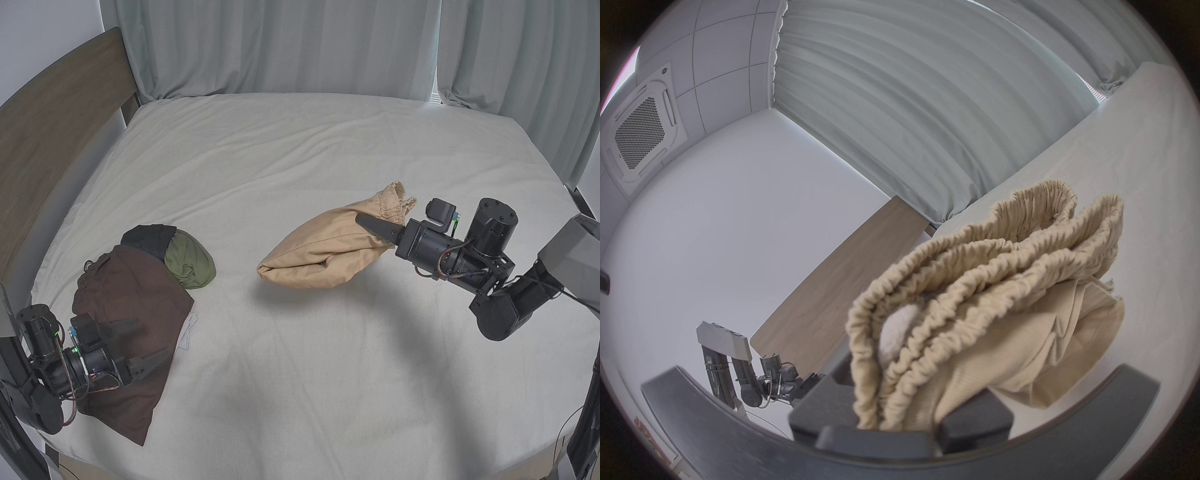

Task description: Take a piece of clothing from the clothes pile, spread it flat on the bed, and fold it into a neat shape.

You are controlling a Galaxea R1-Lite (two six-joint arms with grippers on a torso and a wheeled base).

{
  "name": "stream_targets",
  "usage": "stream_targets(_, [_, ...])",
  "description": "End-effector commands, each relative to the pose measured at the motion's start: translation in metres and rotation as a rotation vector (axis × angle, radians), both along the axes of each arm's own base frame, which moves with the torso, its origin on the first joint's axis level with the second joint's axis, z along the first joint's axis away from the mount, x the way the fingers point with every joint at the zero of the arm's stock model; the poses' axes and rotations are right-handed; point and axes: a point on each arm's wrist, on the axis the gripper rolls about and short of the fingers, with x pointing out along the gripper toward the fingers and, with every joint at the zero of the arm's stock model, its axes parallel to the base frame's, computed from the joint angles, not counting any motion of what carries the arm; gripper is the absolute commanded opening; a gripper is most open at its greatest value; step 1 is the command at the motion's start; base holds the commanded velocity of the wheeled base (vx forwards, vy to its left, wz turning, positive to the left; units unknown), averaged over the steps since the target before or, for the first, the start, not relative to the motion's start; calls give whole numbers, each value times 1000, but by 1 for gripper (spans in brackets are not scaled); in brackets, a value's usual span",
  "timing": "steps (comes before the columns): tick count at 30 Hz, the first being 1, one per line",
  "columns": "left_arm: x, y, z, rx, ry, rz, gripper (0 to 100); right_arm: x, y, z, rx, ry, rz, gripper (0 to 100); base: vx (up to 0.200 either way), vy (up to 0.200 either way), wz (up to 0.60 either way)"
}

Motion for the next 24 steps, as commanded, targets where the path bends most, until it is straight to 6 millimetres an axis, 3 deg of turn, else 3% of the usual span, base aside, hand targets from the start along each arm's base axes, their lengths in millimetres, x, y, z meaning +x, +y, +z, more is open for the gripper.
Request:
stream_targets(1, [0,0,-1,-1,6,0,100,23,-1,-12,2,26,-19,0,0,0,0])
stream_targets(12, [1,0,-2,-1,9,2,100,39,4,-40,-6,81,-20,0,0,0,0])
stream_targets(19, [1,1,-2,-1,8,2,100,40,3,-44,-9,88,-23,0,0,0,0])
stream_targets(24, [1,1,-2,-1,8,2,100,45,2,-35,3,61,-27,0,0,0,0])
